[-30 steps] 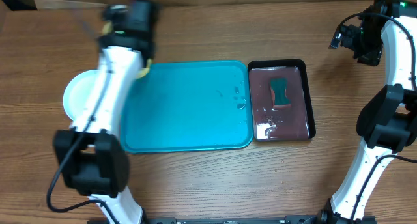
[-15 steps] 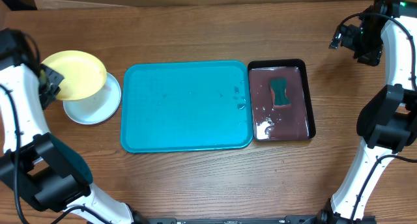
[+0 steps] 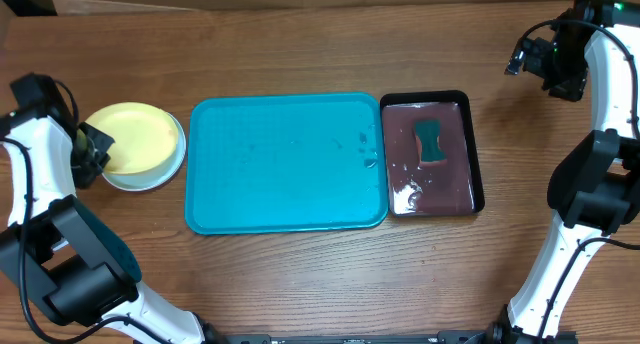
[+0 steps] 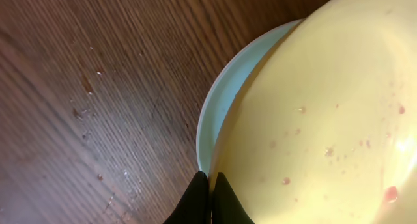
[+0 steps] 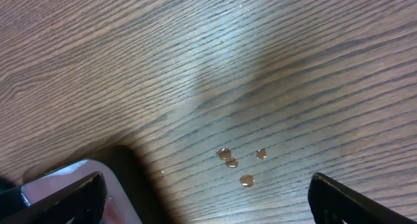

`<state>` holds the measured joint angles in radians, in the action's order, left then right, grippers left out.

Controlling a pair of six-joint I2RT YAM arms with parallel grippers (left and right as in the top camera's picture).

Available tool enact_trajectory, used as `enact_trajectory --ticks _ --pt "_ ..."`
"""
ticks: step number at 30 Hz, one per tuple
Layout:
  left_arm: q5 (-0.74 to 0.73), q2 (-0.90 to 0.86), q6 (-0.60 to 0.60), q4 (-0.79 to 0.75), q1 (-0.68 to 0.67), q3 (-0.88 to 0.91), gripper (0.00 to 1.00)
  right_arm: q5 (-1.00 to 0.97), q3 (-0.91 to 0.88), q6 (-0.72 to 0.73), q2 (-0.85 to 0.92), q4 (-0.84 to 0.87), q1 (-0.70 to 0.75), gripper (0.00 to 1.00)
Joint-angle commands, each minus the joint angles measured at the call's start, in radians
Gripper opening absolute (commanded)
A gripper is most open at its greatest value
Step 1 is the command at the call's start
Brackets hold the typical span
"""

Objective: Clean dirty plates on tray and stack at the side
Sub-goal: 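Lower the yellow plate onto the stacked plates and open the left gripper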

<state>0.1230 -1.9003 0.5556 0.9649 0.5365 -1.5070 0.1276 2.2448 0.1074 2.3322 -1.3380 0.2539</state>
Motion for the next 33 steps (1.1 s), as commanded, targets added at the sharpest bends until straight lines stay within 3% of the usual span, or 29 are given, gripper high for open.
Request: enact_trajectory --ticks 1,3,6,9,13,15,17,19,33 --pt "-0.013 0.023 0.012 -0.028 -0.009 0.036 0.05 0.008 0.013 0.001 -0.008 0.002 0.004 1.00" --pt "-0.018 0.023 0.011 -0.028 -0.009 0.036 0.18 0.008 0.013 0.001 -0.008 0.002 0.004 1.00" --pt "-0.100 0.023 -0.060 -0.036 -0.009 0.034 0.54 0.008 0.013 0.001 -0.008 0.002 0.004 1.00" --pt "-0.289 0.023 -0.201 -0.056 -0.009 0.034 0.72 0.008 0.013 0.001 -0.008 0.002 0.004 1.00" --pt "-0.570 0.023 -0.360 -0.060 -0.028 0.034 0.78 0.008 0.013 0.001 -0.008 0.002 0.004 1.00" --pt "-0.630 0.023 -0.409 -0.057 -0.055 0.034 0.82 0.008 0.013 0.001 -0.008 0.002 0.004 1.00" --pt "-0.622 0.023 -0.410 -0.057 -0.089 0.034 0.86 0.008 0.013 0.001 -0.008 0.002 0.004 1.00" --pt "-0.610 0.023 -0.410 -0.055 -0.124 0.034 1.00 0.008 0.013 0.001 -0.008 0.002 0.004 1.00" --pt "-0.610 0.023 -0.410 -0.058 -0.315 0.034 1.00 0.008 0.013 0.001 -0.008 0.002 0.004 1.00"
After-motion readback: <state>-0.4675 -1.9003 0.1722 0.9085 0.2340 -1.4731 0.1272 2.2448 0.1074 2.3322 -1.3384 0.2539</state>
